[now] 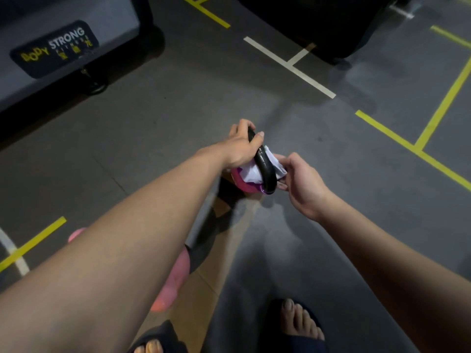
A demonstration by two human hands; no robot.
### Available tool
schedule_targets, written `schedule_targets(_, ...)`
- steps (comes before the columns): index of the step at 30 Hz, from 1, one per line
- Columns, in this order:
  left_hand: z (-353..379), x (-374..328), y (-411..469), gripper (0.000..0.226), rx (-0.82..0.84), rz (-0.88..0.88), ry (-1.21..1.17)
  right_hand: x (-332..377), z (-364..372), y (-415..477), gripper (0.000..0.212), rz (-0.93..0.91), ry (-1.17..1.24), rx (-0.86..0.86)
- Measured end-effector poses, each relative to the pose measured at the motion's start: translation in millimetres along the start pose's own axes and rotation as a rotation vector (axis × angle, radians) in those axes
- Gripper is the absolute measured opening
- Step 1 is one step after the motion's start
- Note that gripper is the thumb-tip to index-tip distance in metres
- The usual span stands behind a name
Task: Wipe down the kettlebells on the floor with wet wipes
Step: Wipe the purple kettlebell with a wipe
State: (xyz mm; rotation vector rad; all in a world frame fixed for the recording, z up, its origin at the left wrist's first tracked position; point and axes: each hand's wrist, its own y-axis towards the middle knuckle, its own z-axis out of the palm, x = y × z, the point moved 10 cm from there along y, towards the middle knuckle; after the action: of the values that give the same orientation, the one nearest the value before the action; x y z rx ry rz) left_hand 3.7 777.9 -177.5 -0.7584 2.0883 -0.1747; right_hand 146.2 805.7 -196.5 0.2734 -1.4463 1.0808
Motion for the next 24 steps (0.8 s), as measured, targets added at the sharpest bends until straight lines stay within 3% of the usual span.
schedule_targets(4, 1.7, 3.5, 2.2, 0.042, 0.005, 0.011, 0.0, -17.5, -14.0, -16.7, 0.047, -0.045, -0.053, -0.043)
schedule_targets(8, 0.7, 5.0, 2.2, 0.042, 0.004, 0.002, -0.024, -10.8, -13.7, -21.8, 0.048, -0.16, -0.168, 0.022)
schedule_targets(13, 2.5, 5.3, 3.1, 0.041, 0.009, 0.006, -0.039, -20.6, -32.0, -11.2, 0.042, -0.108, -0.378, -0.129)
schedule_targets(17, 0.1, 5.4, 4.9, 0.043, 0.008, -0.002, -0.033, -13.4, -31.4, 0.2, 0.044, 0.006, -0.093, -0.168)
schedule_targets(20, 1.2, 6.3, 5.8, 0.043, 0.011, -0.005, -0.038, -4.8, -20.6, -4.9, 0.035, -0.037, -0.095, -0.128)
schedule_targets(24, -0.2, 6.1, 6.9, 0.043, 0.004, -0.005, -0.052, 8.8, -19.4, -8.6, 0.039, -0.068, 0.001, -0.131)
